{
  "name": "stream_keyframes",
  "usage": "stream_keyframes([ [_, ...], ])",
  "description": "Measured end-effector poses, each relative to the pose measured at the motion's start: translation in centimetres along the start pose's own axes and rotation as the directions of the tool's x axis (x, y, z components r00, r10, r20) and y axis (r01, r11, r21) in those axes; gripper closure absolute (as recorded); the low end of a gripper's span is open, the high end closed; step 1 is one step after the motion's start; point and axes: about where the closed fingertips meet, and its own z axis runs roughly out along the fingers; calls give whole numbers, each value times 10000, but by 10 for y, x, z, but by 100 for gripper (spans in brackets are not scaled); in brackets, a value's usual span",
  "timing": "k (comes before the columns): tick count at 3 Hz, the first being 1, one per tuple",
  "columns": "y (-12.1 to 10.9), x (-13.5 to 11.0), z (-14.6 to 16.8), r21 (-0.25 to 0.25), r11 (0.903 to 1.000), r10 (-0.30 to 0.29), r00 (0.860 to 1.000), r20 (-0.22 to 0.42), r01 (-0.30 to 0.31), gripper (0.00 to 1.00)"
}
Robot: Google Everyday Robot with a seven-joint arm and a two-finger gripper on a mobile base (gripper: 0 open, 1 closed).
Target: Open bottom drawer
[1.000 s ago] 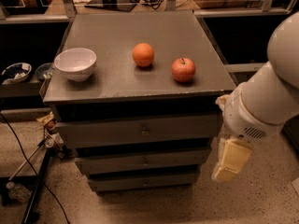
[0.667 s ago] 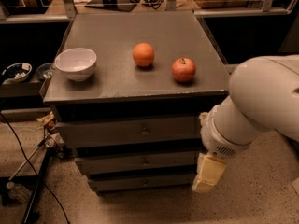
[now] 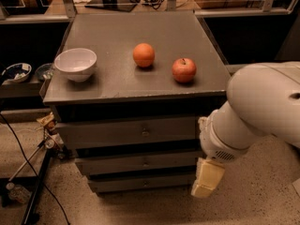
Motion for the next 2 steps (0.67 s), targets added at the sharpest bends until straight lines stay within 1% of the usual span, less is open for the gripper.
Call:
stream_keyframes([
  [1,16,-9,73,-835,9964,-166,9997,-163,152,0],
  [2,18,-8,81,-947,9955,-99,9998,-143,85,0],
])
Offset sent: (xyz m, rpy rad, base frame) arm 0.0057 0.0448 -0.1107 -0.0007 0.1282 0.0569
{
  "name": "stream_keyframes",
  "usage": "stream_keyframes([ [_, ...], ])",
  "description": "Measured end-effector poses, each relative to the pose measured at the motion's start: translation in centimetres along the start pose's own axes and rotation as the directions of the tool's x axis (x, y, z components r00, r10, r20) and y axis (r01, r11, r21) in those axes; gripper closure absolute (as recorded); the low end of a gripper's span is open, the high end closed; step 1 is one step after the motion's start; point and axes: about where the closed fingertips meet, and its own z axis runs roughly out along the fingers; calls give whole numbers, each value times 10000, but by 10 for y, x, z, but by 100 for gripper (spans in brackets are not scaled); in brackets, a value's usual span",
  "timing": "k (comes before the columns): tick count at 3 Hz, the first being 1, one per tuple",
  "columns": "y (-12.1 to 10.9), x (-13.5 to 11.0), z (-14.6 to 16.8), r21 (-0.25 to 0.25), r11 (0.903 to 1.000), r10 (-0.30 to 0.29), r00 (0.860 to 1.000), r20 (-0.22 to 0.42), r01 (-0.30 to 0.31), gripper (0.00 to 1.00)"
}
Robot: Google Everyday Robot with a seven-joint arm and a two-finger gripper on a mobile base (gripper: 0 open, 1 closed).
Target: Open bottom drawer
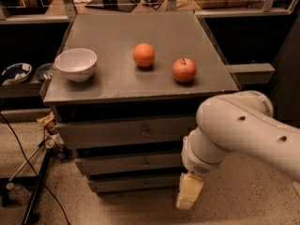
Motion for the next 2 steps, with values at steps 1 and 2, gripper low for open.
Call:
stream_keyframes([
  [1,-1,4,74,-776,9965,345,9991,242,-326,0],
  [2,-1,4,74,-775,9965,345,9991,241,-326,0],
])
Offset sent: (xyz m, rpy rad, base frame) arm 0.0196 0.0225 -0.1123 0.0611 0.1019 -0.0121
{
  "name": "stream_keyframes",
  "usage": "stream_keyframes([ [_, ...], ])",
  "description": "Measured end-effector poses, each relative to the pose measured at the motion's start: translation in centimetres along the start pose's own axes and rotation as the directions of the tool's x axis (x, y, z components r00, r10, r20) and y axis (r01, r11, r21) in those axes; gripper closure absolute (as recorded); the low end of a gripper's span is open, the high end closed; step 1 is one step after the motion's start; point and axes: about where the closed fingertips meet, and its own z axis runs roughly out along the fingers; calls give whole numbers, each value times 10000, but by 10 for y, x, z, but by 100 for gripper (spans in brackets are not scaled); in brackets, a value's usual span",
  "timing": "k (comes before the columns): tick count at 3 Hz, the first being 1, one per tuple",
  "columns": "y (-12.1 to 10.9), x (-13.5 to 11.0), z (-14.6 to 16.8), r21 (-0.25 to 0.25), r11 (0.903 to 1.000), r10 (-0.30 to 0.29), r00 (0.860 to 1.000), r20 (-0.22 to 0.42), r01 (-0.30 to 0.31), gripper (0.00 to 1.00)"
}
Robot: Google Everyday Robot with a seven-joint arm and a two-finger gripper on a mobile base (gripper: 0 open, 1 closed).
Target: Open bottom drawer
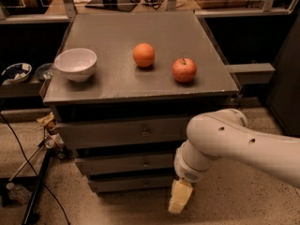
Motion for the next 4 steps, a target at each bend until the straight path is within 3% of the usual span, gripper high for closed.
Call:
stream_keyframes([
  [1,7,5,11,151,9998,92,9997,-213,-89,0],
  [2,-11,3,63,548,9945,890,9960,115,-895,0],
  [3,-11,3,63,548,9945,891,9960,115,-896,0],
  [4,-15,10,83,623,9909,1197,9928,45,-1197,0],
])
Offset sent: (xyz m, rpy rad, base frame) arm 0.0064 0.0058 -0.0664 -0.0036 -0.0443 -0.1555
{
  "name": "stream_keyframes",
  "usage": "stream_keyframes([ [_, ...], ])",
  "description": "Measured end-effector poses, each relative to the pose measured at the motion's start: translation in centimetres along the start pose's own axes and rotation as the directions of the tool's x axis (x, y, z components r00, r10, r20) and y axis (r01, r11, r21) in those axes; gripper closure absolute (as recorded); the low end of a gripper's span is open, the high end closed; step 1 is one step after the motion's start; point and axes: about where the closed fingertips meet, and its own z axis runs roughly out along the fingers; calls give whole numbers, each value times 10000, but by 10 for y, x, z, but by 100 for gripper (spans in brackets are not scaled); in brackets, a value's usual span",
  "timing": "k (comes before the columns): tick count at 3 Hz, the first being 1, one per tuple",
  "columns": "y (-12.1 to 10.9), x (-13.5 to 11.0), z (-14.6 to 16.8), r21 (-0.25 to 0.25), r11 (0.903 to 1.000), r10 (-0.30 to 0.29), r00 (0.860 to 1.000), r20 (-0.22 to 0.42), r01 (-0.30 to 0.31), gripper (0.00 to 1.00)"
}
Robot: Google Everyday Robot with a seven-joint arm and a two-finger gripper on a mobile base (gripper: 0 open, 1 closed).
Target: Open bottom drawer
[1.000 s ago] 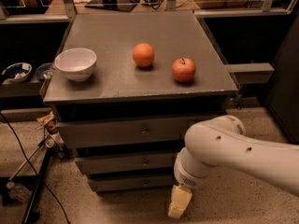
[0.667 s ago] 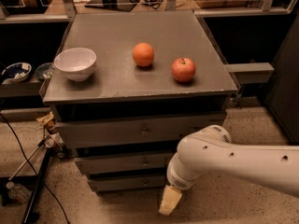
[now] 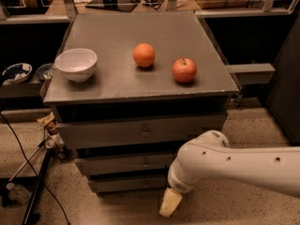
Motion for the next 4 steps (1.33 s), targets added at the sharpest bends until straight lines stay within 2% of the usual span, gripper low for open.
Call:
stream_keyframes([
  [1,-10,2,33,-86,9997,230,9996,131,-229,0],
  [2,-17,3,62,-410,9975,585,9976,378,-569,0],
  [3,-16,5,68,-519,9967,638,9972,379,-618,0],
  [4,-18,9,78,-470,9968,681,9937,894,-641,0],
])
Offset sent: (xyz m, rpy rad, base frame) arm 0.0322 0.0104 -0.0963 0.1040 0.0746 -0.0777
